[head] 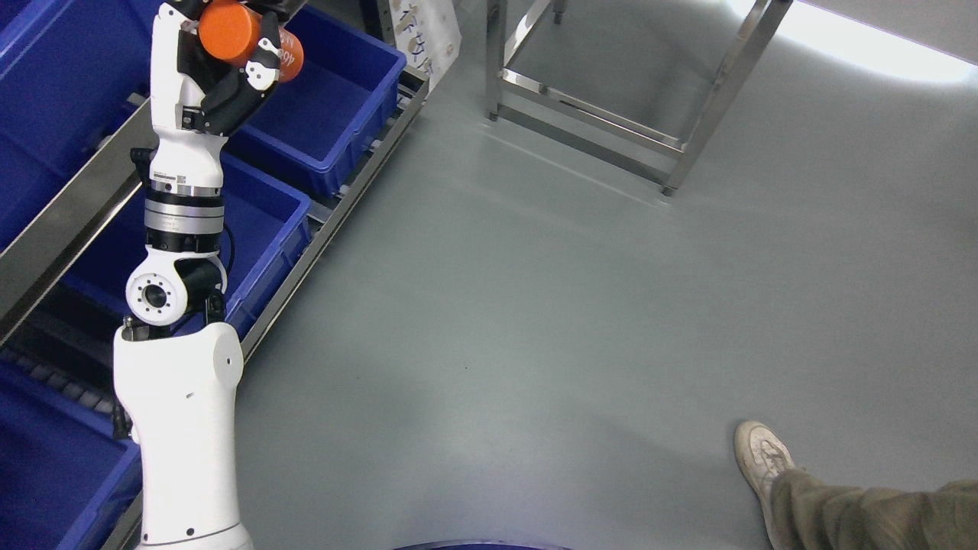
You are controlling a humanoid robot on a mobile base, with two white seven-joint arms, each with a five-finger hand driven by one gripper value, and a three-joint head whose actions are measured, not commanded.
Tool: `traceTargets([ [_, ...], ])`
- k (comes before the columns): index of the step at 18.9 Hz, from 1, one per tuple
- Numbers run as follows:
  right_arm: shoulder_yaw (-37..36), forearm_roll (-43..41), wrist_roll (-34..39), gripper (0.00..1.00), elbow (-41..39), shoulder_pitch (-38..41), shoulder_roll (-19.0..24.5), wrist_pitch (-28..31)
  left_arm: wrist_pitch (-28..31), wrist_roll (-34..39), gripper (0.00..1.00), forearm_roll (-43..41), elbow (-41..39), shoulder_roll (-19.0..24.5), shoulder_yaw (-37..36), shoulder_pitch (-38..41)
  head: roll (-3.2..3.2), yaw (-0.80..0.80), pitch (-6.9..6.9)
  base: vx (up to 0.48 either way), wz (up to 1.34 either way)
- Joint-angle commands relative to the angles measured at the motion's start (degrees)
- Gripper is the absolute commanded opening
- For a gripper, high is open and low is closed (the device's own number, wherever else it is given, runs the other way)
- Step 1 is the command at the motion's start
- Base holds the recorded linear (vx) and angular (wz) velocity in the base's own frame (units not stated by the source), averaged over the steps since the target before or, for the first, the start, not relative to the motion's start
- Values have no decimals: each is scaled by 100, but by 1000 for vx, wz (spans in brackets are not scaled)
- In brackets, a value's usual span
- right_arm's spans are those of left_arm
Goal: Grab orange capacitor from left shelf to right desk
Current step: 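Carry the capacitor in the left hand while turning toward the steel table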
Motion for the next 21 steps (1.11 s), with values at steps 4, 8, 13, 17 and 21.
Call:
traceTargets([
  [4,-62,18,-37,100,-193,-7,-100,4,-16,-10,2,14,-42,94,-456,-25,0,0,0,198,-452],
  [8,-62,18,-37,100,-193,-7,-100,4,-16,34,2,14,-42,94,-764,-34,0,0,2,256,-360],
  [13,-62,18,-37,100,-193,-7,-100,4,2,26,2,14,-42,94,-984,-34,0,0,2,308,-147],
  [17,-62,18,-37,100,-193,-7,-100,4,10,43,2,5,-15,94,-1116,1,0,0,2,351,-135],
  [21,-62,18,-37,100,-193,-7,-100,4,19,52,2,5,20,94,-1212,10,0,0,2,380,-126],
])
